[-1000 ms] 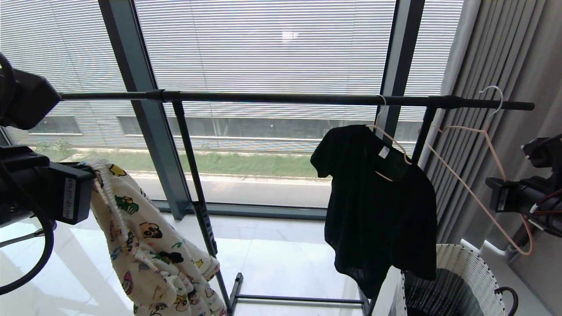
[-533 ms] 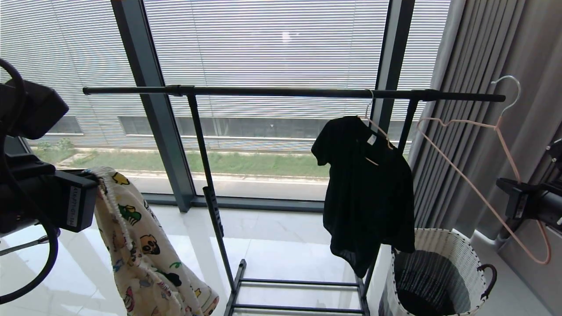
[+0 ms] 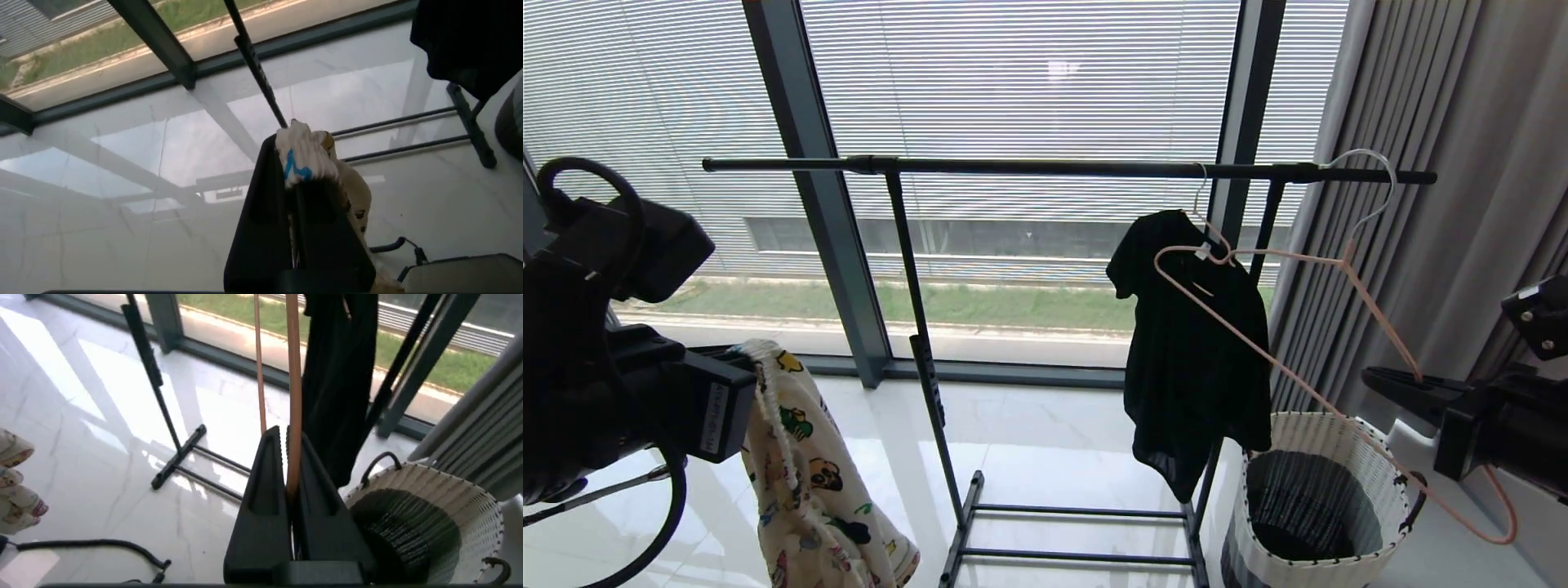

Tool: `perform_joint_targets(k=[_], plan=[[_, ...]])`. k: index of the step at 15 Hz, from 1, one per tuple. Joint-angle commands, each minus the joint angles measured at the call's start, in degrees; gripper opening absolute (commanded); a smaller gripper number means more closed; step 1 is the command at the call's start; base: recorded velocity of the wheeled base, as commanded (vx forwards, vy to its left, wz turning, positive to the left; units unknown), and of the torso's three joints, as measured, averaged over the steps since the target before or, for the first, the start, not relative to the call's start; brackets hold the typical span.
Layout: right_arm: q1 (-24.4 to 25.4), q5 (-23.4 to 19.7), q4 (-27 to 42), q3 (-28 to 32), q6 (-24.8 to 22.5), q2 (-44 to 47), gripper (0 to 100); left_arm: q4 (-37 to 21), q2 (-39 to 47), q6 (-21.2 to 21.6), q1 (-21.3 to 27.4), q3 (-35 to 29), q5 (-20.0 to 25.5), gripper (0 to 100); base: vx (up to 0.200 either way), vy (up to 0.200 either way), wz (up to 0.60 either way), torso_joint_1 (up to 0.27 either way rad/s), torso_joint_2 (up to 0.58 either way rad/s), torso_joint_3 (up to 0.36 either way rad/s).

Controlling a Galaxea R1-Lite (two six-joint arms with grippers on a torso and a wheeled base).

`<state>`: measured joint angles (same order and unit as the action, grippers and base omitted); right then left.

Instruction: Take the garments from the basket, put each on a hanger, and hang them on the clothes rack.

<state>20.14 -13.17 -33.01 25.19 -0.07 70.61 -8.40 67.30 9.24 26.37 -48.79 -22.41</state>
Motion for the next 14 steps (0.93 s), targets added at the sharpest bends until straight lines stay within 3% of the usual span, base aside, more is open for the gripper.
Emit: perform_joint_targets(k=[1, 2, 3, 5, 7, 14], plan=[[9.04, -0.19, 0.14, -1.81, 0.07, -0.38, 0, 5.41, 7.40, -2.39, 0.61, -1.22, -3.61, 0, 0.000, 0.000, 0.00, 0.000, 0.00, 0.000], [13.87, -0.19, 0.05, -1.89, 0.78, 0.58, 0, 11.91, 14.79, -6.60, 0.61, -3.86, -10.55, 0, 0.000, 0.000, 0.00, 0.000, 0.00, 0.000], [16.78, -0.11, 0.05, -1.81, 1.66, 0.85, 0, 12.71, 19.00, -9.59, 0.61, -6.94, -13.37, 0, 0.000, 0.000, 0.00, 0.000, 0.00, 0.000], [23.02, -0.11, 0.05, -1.81, 4.12, 0.85, 0, 12.71, 25.07, -13.90, 0.88, -14.06, -13.98, 0, 0.000, 0.000, 0.00, 0.000, 0.00, 0.000], [27.85, -0.11, -0.12, -1.46, 5.26, 1.81, 0, 12.71, 27.88, -13.99, 1.05, -18.01, -14.07, 0, 0.000, 0.000, 0.00, 0.000, 0.00, 0.000], [30.22, -0.11, -4.69, 1.97, 6.14, 9.37, 0, 12.71, 29.55, -16.10, 2.28, -20.03, -13.98, 0, 0.000, 0.000, 0.00, 0.000, 0.00, 0.000]])
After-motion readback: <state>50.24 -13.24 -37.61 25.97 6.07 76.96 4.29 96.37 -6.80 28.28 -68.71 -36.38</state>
